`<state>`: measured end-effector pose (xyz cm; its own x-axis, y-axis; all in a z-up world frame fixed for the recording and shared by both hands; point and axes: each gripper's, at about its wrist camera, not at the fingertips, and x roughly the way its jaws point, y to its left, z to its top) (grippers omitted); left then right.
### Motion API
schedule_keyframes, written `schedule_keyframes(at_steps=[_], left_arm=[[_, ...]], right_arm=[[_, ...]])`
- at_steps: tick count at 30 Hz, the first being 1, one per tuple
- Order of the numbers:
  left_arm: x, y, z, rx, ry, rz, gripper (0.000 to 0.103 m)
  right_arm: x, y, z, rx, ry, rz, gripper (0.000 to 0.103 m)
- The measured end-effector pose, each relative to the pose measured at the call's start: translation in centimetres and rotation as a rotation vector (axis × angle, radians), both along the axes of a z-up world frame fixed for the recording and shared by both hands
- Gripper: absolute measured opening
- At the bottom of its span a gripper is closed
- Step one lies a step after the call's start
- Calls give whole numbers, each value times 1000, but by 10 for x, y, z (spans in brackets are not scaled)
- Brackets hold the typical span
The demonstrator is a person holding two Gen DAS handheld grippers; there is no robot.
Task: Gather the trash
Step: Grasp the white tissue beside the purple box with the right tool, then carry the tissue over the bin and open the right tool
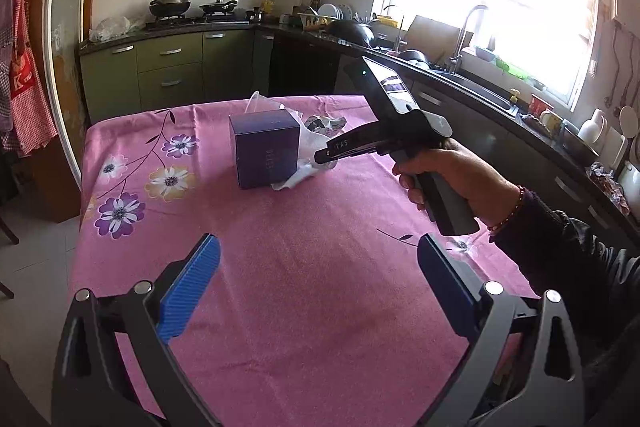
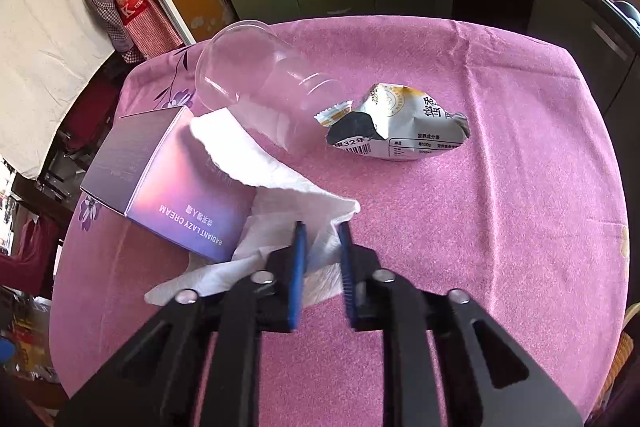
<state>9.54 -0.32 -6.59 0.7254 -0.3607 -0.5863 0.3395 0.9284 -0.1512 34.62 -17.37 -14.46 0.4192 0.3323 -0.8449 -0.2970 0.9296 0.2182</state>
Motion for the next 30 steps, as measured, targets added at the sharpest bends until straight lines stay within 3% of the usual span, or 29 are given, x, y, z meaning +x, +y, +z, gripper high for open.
schedule_keyframes(at_steps=[2,17,24,30], left_arm=[[0,3,-2,-6,5,-2,94],[-8,3,-3,-3,2,-3,94],[-12,-12,0,19,-14,-27,94],[-12,-30,1,31,-19,-68,94]], right_arm=[[-4,-3,5,10,-25,-2,5],[-66,-36,71,2,-174,-34,5],[-106,-87,99,24,-235,-86,5],[-152,-162,119,18,-273,-220,5]])
